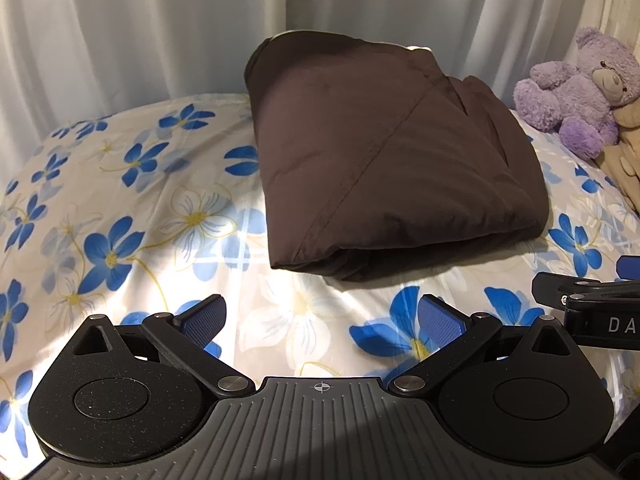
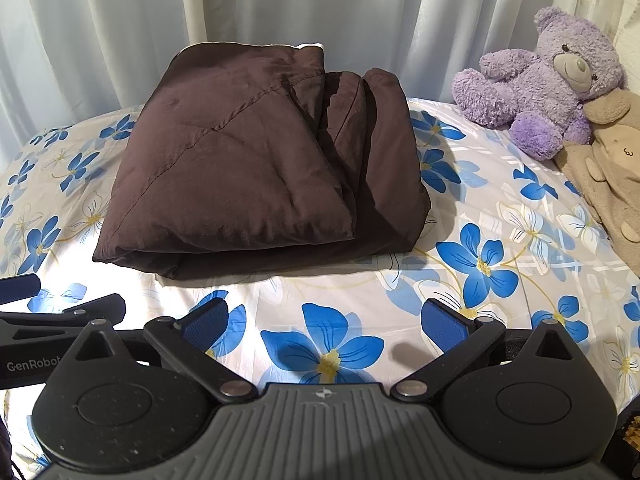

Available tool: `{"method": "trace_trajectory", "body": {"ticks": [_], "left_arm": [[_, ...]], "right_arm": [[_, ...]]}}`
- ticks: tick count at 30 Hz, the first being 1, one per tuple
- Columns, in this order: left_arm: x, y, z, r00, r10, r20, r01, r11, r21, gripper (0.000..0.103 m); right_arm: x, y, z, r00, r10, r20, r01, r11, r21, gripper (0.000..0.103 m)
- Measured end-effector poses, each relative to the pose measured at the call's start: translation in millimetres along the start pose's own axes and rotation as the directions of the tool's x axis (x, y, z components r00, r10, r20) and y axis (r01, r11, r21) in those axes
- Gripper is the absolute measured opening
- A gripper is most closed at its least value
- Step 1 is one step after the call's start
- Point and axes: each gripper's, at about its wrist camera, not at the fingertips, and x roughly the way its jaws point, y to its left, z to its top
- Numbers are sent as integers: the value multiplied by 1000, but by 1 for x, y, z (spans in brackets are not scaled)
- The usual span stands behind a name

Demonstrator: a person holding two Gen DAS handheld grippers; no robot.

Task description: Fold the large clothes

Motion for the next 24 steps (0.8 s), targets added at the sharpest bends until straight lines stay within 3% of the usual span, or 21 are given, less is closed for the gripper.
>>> {"method": "trace_trajectory", "body": {"ticks": [24], "left_arm": [[7,-6,2,1000,-5,-14,5,1000,7,103]], "right_arm": [[3,-6,3,1000,2,-2,-2,1000,10,103]]}}
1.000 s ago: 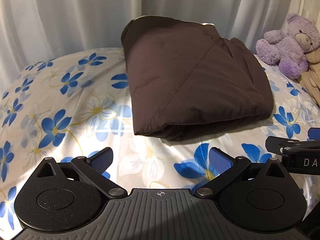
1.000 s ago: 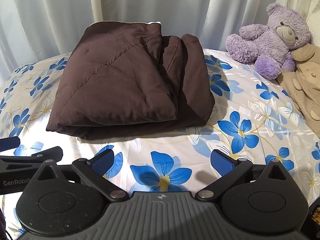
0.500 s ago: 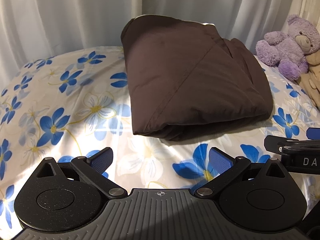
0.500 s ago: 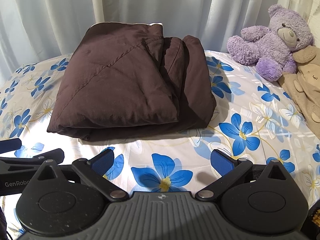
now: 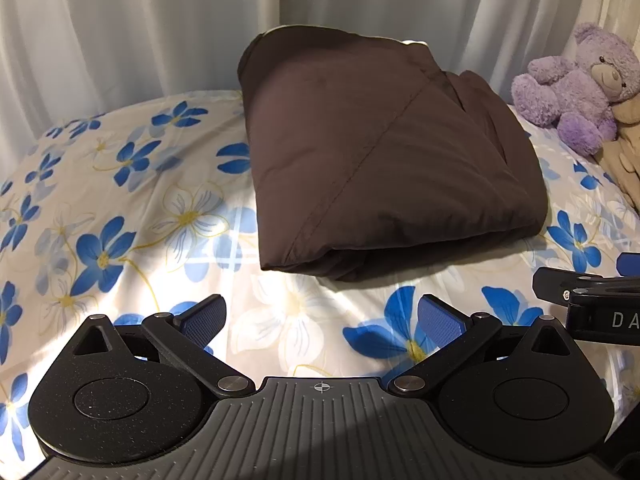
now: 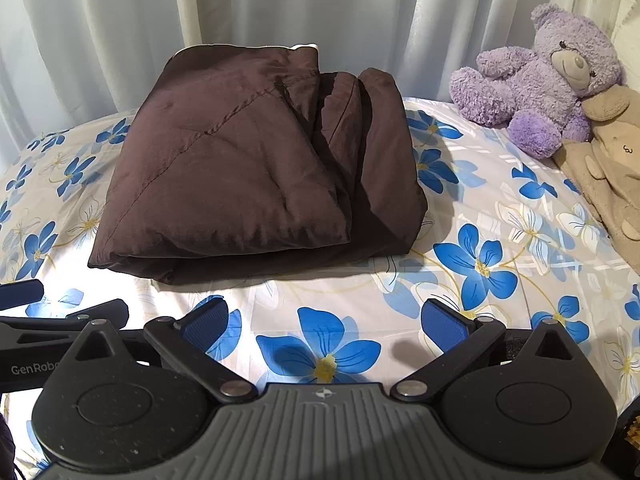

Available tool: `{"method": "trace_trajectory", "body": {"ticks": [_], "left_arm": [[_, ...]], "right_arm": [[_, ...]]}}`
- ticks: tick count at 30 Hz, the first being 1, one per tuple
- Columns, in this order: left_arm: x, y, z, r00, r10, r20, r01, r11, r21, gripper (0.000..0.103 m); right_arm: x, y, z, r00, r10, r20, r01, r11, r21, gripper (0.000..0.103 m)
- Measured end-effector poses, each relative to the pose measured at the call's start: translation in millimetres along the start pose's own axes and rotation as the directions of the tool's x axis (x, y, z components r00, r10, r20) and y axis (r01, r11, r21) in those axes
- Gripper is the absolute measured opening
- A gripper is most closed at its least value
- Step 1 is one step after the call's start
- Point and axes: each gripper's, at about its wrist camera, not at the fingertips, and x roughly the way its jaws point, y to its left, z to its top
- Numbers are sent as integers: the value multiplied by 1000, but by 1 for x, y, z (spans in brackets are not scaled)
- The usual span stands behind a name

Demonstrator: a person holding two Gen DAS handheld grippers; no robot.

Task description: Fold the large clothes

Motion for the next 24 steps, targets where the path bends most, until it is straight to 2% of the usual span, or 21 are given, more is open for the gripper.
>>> {"method": "trace_trajectory", "body": {"ticks": [20,24], "left_arm": [[4,-1,4,1000,15,0,-15,1000,3,103],[1,-3,4,999,31,28,-31,999,20,103]], "right_arm": [[2,-2,3,1000,-8,-1,8,1000,-7,102],[3,-3,3,1000,-8,0,8,1000,-9,103]]}}
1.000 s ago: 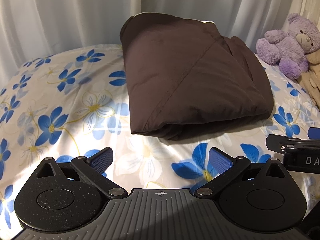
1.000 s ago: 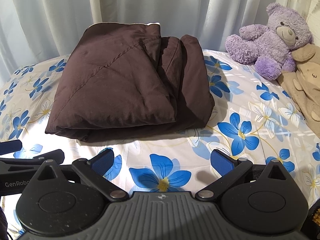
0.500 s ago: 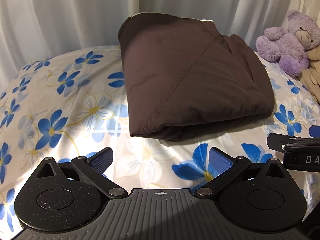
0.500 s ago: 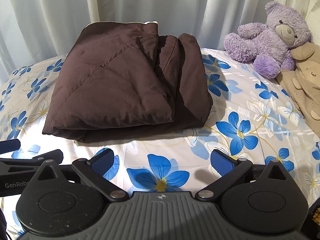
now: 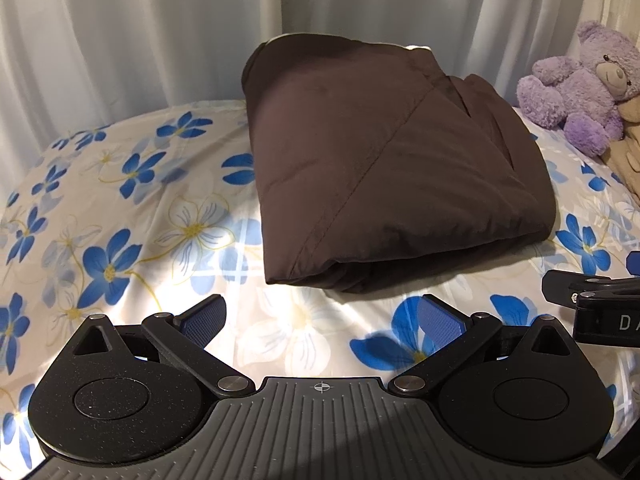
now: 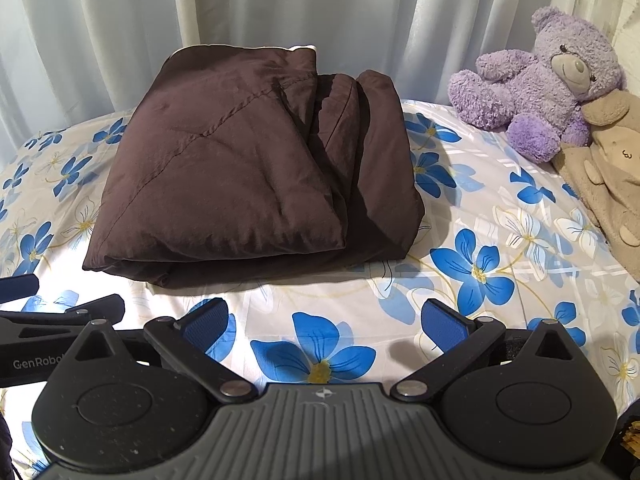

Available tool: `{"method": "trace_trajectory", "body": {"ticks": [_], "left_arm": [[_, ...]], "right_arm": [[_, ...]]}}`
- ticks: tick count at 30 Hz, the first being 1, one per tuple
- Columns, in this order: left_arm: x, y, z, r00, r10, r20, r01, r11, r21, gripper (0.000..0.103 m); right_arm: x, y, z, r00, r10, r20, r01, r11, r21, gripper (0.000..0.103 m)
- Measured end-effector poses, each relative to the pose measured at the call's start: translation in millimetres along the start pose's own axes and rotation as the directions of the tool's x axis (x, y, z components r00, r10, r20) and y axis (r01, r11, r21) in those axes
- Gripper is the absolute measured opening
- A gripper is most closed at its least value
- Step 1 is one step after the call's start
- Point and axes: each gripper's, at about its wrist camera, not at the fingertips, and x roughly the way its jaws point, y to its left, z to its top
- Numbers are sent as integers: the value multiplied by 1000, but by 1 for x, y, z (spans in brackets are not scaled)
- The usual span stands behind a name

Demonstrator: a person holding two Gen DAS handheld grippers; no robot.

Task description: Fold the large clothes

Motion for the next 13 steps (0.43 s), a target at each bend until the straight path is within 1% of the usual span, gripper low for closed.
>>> {"method": "trace_trajectory", "body": {"ticks": [4,9,13], "left_arm": [[-2,-4,0,1000,-23,-1,23,1000,16,103],[1,-6,1,1000,8,-18,-8,1000,30,103],[1,-3,1,1000,-6,-20,6,1000,15,103]], "right_arm": [[0,-1,0,1000,-3,-1,3,1000,4,102],[0,-3,1,1000,-3,4,3,1000,7,103],[0,-4,2,1000,0,2,0,1000,7,102]]}}
